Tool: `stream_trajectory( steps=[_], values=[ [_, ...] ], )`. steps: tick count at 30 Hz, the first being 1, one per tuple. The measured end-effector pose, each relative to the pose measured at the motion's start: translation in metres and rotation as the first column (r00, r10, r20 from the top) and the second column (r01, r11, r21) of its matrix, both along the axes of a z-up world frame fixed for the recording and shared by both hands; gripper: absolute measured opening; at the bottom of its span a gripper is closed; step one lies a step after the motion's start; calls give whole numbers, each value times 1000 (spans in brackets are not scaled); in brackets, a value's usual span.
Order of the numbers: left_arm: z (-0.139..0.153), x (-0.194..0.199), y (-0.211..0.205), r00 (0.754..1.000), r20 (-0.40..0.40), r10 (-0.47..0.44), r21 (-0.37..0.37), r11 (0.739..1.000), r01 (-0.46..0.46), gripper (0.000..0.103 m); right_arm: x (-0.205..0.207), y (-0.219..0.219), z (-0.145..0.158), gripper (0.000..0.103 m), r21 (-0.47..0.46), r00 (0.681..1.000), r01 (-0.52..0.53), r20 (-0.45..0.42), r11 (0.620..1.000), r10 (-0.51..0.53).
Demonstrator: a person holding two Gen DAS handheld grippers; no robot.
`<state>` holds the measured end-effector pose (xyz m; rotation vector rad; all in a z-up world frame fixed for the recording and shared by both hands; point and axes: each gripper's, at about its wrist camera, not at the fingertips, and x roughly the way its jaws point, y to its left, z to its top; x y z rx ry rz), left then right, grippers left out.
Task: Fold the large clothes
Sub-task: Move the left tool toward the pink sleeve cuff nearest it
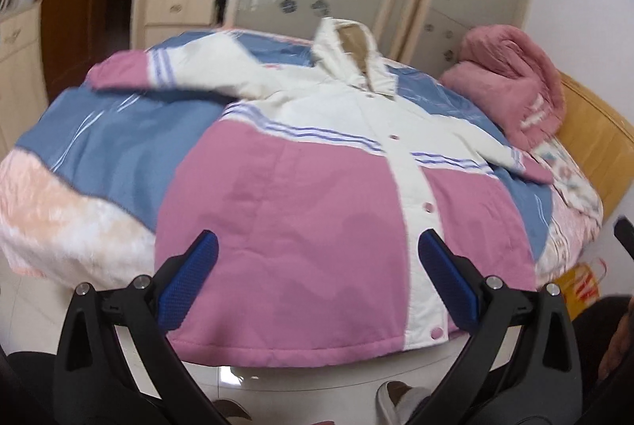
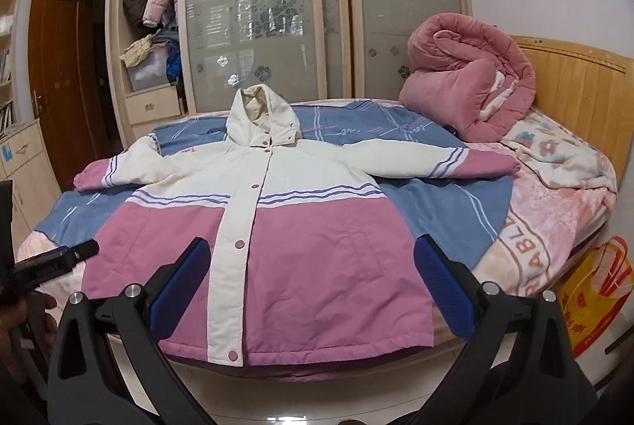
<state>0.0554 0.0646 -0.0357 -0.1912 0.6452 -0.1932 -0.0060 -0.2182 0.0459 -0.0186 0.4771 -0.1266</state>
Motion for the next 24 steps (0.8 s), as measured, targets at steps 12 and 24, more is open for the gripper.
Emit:
stream_trajectory(
  steps=[12,24],
  values=[
    [0,0,-13,1000,-20,-23,9,1000,23,101,35,-31,-36,102,19,997,83,7,996,-83],
    [9,79,145,976,-61,208,-446,869,-213,101,75,-18,-49,102,17,1000,-24,14,1000,23]
  ],
)
